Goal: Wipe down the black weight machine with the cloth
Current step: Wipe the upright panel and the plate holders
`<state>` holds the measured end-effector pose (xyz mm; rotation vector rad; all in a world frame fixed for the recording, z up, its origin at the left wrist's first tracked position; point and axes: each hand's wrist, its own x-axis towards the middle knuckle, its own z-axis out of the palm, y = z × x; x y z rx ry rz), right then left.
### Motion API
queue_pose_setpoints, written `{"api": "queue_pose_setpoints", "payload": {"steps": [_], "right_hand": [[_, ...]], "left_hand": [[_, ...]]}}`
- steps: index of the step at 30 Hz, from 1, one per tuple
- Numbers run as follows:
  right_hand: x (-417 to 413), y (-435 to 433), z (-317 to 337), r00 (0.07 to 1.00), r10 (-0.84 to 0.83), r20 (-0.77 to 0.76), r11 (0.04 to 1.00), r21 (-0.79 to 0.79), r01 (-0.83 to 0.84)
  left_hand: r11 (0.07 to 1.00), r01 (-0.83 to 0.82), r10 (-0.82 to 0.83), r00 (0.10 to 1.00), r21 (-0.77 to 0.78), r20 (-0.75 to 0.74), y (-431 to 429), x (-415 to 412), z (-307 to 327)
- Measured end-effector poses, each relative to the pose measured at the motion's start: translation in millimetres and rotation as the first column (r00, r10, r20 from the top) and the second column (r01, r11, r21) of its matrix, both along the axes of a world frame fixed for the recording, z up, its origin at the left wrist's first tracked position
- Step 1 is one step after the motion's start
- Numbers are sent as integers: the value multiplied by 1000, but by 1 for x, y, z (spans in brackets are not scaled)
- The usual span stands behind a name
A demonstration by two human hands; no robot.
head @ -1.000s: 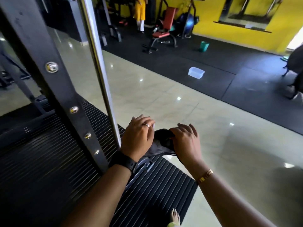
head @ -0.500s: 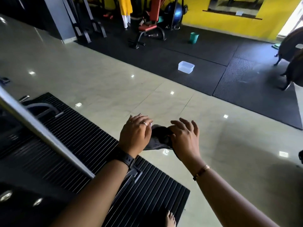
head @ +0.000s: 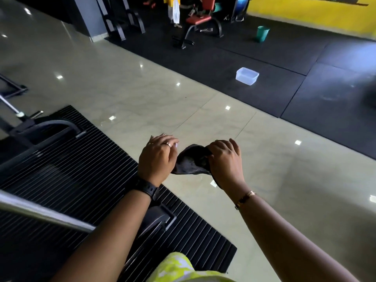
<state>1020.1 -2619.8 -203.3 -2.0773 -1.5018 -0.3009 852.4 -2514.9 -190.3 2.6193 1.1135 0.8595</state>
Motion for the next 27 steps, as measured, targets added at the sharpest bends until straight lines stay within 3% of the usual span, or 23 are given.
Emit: {"api": "queue_pose_setpoints", "payload": {"steps": [20,27], "right_hand": [[20,184,-6,986,162,29,986,-52,-161],[44,237,0,957,254,-141,952,-141,-273]], "left_hand": [[988,-147,149,988,-33,34,149,27,-8],[968,-248,248,968,-21,-32,180,39,-4]]}}
